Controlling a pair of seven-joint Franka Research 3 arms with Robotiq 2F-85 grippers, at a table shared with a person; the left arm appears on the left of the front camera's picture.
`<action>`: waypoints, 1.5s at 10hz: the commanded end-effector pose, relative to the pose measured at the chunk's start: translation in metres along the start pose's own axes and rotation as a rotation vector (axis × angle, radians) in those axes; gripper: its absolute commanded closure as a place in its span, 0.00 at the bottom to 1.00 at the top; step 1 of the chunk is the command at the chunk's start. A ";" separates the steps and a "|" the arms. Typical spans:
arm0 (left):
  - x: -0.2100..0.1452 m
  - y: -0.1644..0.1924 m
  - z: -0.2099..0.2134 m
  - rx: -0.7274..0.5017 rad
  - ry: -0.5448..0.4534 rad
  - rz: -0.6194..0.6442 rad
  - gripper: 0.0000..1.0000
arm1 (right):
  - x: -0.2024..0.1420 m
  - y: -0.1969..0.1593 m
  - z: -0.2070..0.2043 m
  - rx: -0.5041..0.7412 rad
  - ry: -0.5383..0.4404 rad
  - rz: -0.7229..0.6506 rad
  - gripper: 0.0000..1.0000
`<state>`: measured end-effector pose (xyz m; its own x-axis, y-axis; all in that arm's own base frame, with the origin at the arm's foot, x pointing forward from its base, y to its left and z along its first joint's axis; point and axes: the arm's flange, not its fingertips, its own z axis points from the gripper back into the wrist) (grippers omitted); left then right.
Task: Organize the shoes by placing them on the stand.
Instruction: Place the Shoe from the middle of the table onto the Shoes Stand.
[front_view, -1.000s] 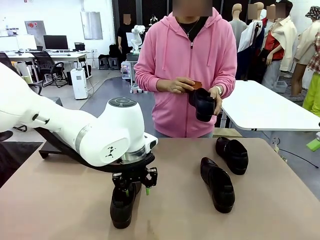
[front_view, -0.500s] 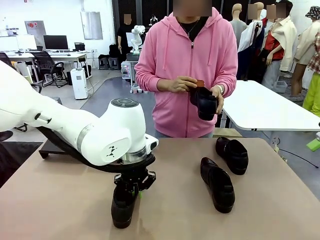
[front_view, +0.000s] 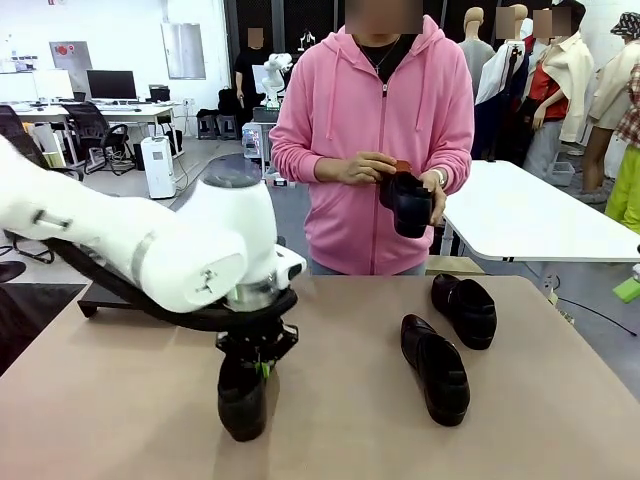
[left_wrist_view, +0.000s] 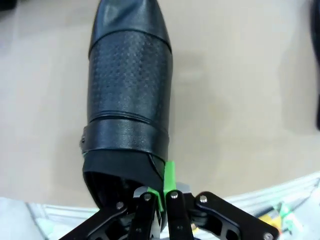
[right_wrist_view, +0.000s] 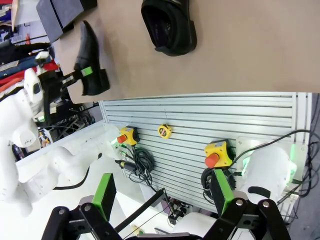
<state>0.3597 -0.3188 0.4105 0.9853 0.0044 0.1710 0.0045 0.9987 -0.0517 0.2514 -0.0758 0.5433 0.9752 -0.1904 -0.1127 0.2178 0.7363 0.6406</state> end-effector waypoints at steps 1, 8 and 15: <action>-0.025 0.061 0.070 -0.035 -0.090 -0.074 1.00 | 0.001 0.002 0.004 0.031 0.004 0.023 0.00; -0.025 0.234 0.122 0.008 -0.141 -0.036 1.00 | 0.001 0.002 0.004 0.031 0.004 0.023 0.00; 0.113 0.272 0.120 0.057 -0.104 -0.029 1.00 | 0.001 0.002 0.004 0.031 0.004 0.023 0.00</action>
<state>0.3903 -0.0437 0.5186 0.9589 0.0163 0.2833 -0.0097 0.9997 -0.0246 0.2513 -0.0763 0.5433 0.9749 -0.1913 -0.1141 0.2194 0.7359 0.6405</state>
